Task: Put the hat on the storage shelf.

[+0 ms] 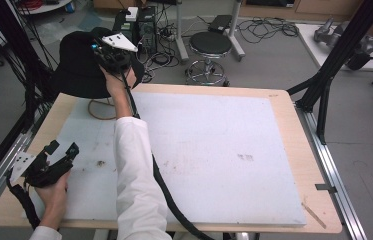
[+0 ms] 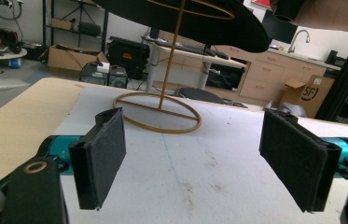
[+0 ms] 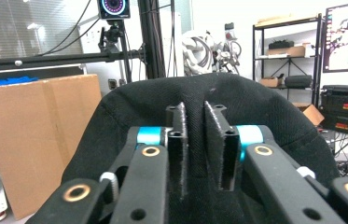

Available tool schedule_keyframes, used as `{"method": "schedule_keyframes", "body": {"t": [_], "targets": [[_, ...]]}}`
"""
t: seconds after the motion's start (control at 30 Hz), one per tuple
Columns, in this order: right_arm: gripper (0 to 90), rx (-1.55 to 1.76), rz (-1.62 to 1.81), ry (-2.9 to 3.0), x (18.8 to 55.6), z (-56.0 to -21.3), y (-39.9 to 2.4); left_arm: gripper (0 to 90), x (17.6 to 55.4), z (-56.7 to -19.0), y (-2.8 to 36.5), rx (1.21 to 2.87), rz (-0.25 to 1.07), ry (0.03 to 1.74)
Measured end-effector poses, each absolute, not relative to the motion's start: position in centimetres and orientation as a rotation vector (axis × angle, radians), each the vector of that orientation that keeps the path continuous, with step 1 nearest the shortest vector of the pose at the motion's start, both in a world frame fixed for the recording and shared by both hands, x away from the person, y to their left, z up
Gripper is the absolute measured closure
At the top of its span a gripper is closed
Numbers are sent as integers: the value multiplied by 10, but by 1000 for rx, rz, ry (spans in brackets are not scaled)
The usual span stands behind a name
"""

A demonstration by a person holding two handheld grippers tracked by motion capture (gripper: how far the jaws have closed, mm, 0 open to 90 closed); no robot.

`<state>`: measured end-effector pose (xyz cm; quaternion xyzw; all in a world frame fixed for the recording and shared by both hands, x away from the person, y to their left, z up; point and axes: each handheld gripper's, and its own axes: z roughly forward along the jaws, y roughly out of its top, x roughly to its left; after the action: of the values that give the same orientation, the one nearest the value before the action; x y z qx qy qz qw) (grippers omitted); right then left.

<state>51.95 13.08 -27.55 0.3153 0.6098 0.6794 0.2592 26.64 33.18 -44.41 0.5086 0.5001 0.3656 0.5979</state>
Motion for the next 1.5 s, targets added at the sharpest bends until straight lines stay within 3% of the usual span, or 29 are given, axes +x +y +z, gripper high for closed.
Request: {"method": "schedule_keyframes", "body": {"t": [0.17, 0.2, 0.23, 0.33, 0.37, 0.4, 0.5, 1.5], "targets": [[591, 845, 1800, 1679, 519, -278, 130, 229, 267, -444, 332, 1184, 849, 1160], [591, 845, 1800, 1679, 519, -278, 130, 229, 266, -444, 331, 1184, 848, 1159], [469, 869, 1818, 1681, 521, -278, 129, 229, 266, -444, 332, 1188, 851, 1157], [284, 889, 1831, 1667, 521, -278, 125, 229, 267, -445, 331, 1188, 851, 1157], [284, 889, 1831, 1667, 521, -278, 125, 229, 267, -445, 331, 1188, 851, 1157], [195, 895, 1815, 1671, 521, -277, 121, 229, 267, -445, 332, 1191, 850, 1158], [130, 866, 1800, 1672, 519, -274, 113, 229, 268, -445, 332, 1192, 851, 1157], [102, 896, 1734, 1718, 457, -285, -27, 229, 270, -439, 314, 1207, 845, 1121]]}}
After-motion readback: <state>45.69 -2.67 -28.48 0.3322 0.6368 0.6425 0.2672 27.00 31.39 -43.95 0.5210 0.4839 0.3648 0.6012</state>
